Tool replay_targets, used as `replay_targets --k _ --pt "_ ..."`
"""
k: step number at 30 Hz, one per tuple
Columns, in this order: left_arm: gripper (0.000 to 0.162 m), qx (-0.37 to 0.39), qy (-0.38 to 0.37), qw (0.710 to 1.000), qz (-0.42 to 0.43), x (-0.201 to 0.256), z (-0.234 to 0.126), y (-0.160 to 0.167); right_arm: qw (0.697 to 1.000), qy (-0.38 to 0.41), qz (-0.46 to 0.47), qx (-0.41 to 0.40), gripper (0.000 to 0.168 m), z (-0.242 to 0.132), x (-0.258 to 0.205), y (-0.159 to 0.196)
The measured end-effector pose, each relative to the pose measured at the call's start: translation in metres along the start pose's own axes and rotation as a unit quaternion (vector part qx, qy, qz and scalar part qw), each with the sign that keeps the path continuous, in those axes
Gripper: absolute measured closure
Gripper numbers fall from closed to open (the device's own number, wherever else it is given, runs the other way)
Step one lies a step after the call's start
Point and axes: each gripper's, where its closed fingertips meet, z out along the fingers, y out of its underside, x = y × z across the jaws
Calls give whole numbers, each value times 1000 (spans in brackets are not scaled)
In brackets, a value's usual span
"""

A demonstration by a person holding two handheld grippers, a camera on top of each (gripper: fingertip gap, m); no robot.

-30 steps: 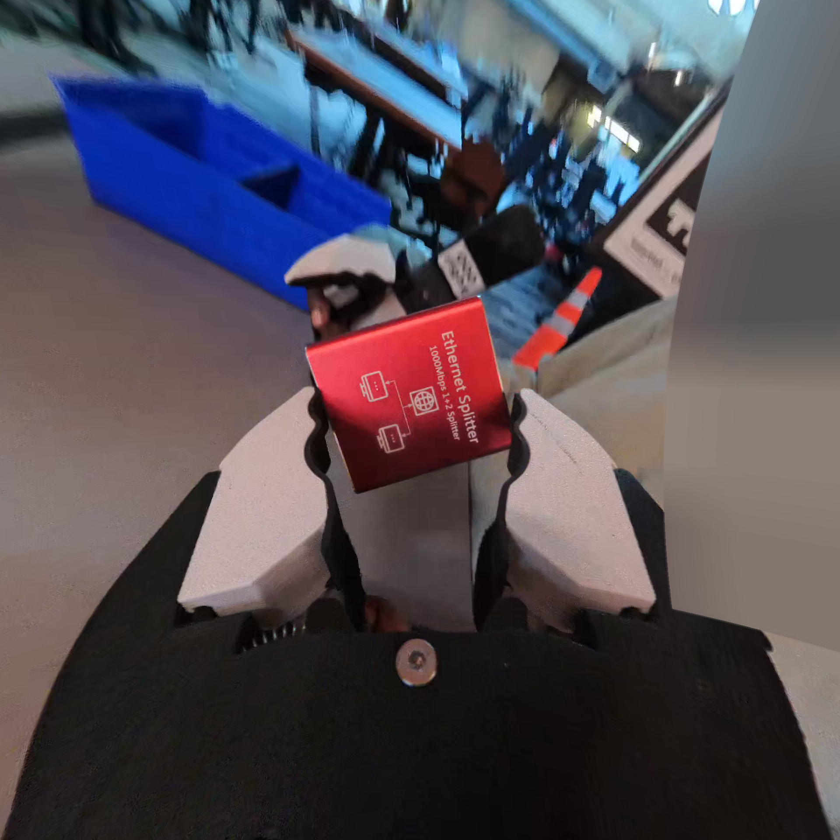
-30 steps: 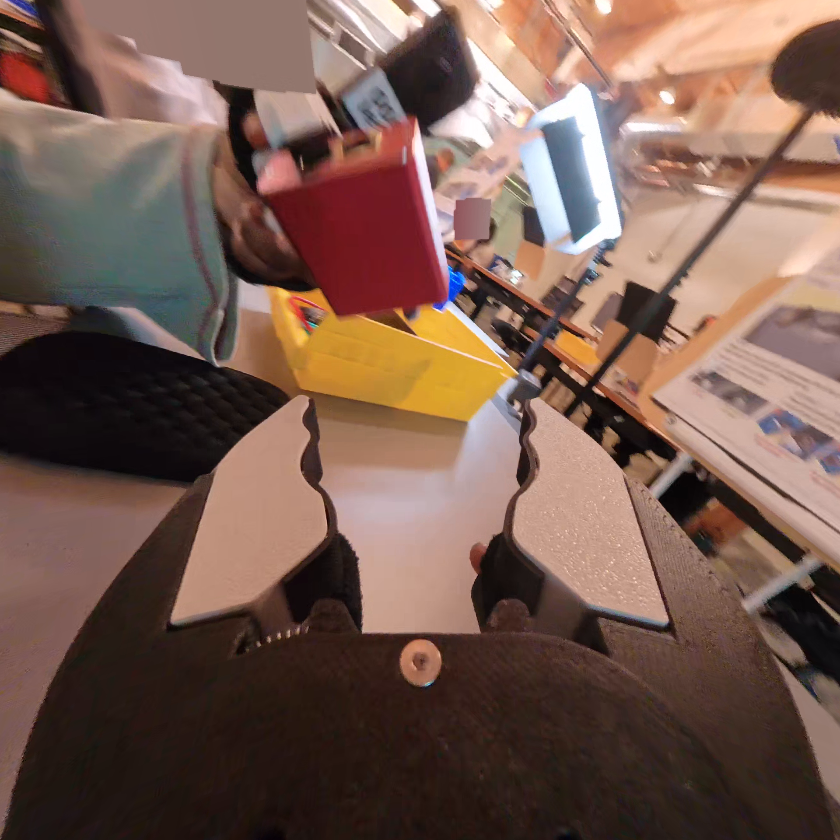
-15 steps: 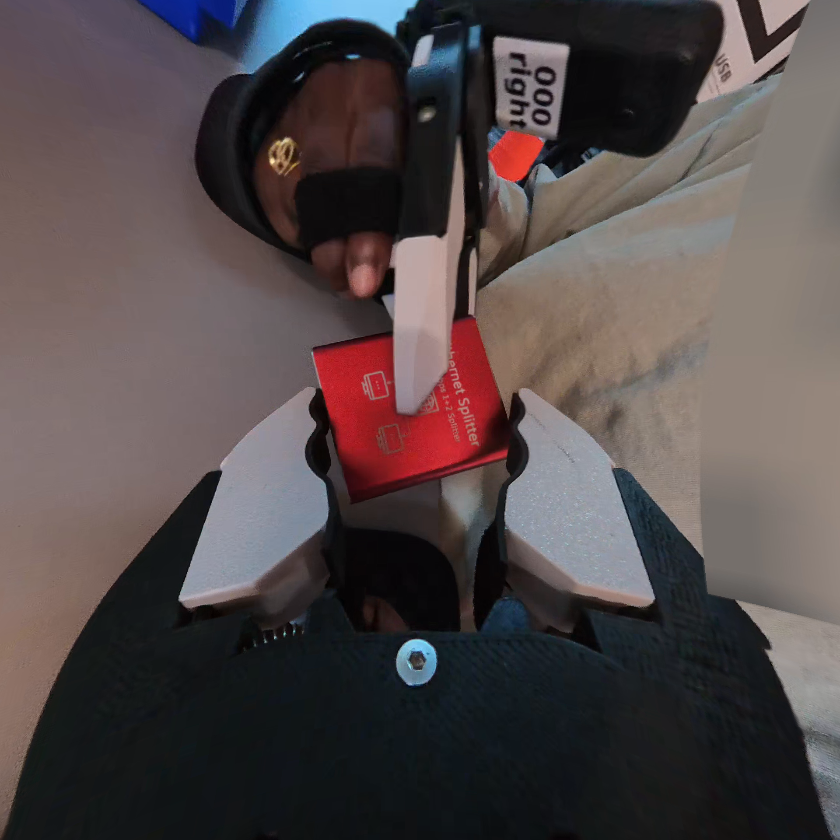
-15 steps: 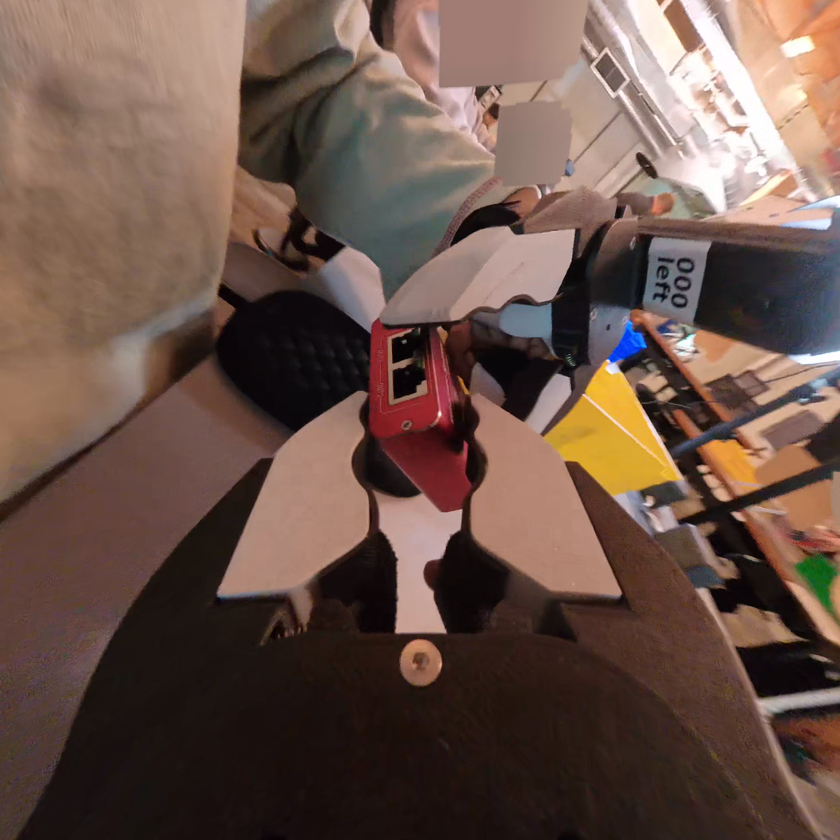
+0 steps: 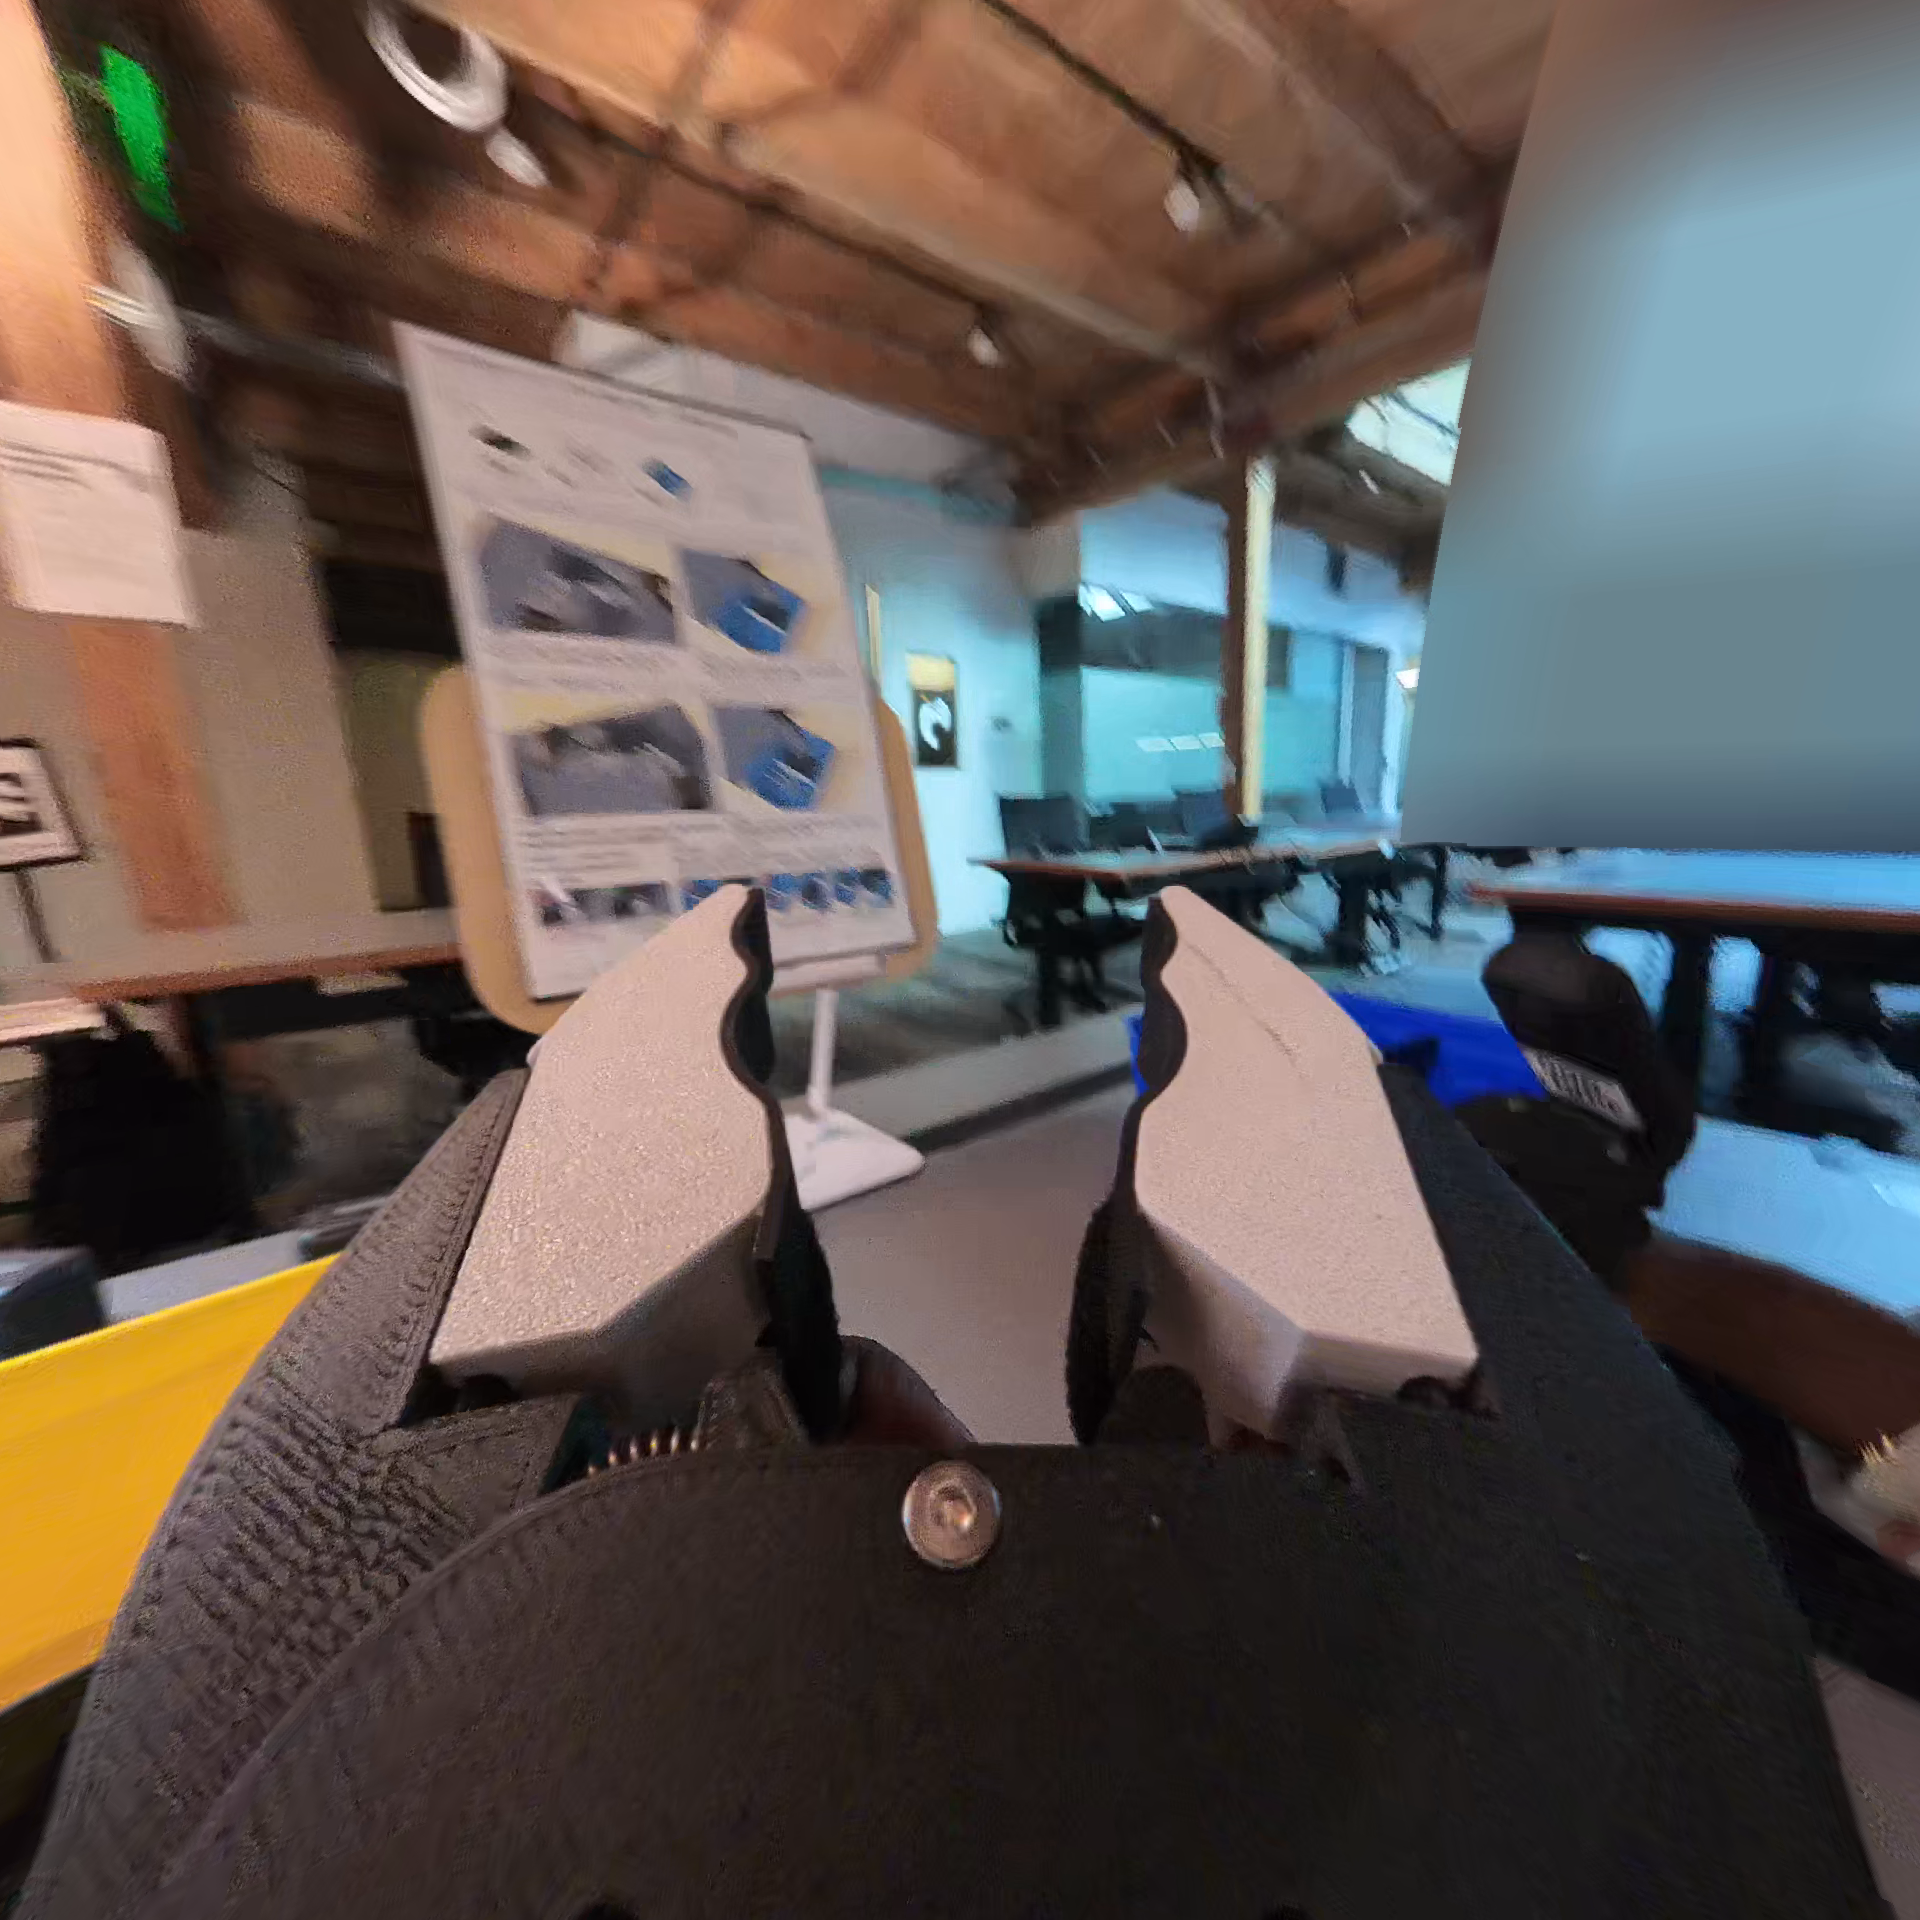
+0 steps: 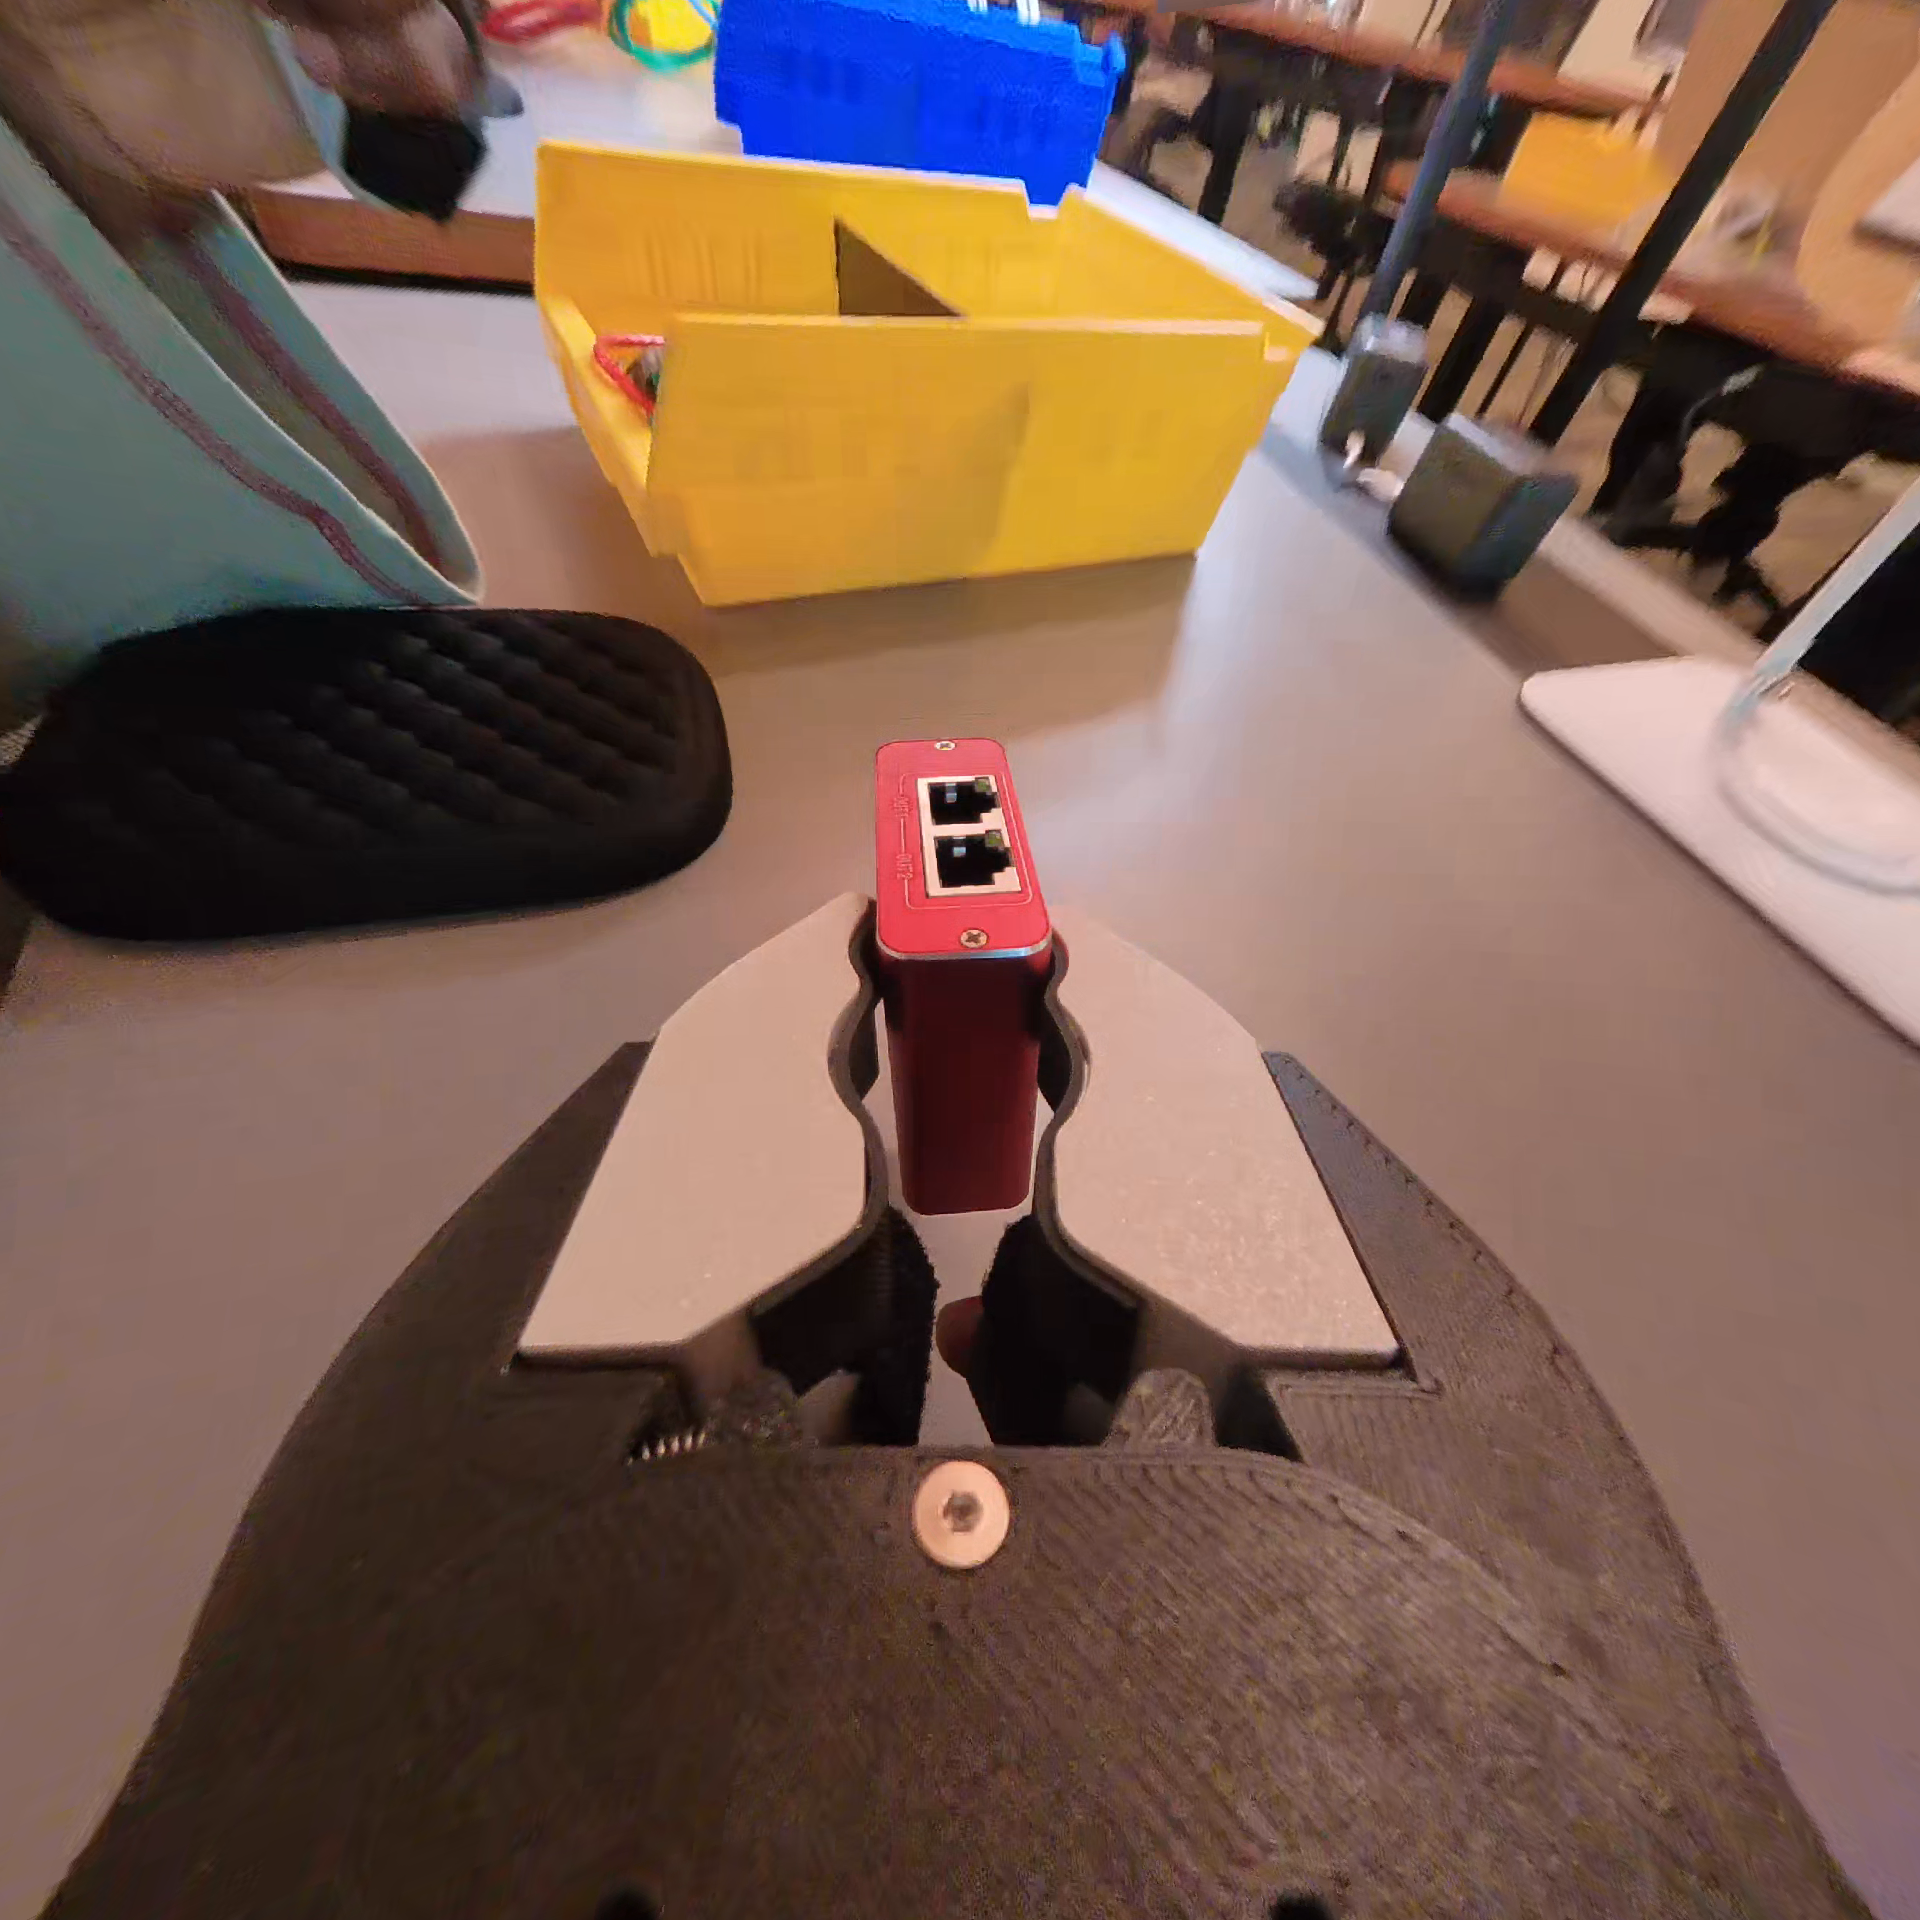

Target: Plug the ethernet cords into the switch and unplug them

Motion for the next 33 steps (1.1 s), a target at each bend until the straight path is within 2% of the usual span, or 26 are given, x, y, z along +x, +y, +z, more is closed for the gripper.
replay_targets --k 3,6,10,16,18,20,23,28,30,33 --pt "97 34 -47 998 -9 -25 -28 -20 999 -7 30 -19 141 3 3 8" --pt "97 29 -90 996 3 -48 -49 -27 998 2 45 -43 141 6 8 16" --pt "99 3 -126 992 12 -69 -63 -24 995 16 48 -81 141 12 11 26" --pt "102 -51 -139 988 46 -79 -69 -10 992 31 42 -118 141 14 11 37" --pt "103 -93 -138 984 59 -83 -72 1 991 32 46 -121 141 13 11 38" --pt "103 -172 -148 972 63 -94 -80 23 990 34 47 -129 141 11 11 39" --pt "102 -308 -173 935 36 -114 -105 62 989 42 42 -139 141 6 9 44" --pt "104 -460 -163 873 5 -123 -144 108 988 46 42 -140 141 4 8 47" --pt "109 -503 -132 854 22 -119 -151 122 988 43 48 -138 141 4 9 47" --pt "121 -514 -52 850 101 -109 -147 132 988 42 51 -137 141 4 9 47"
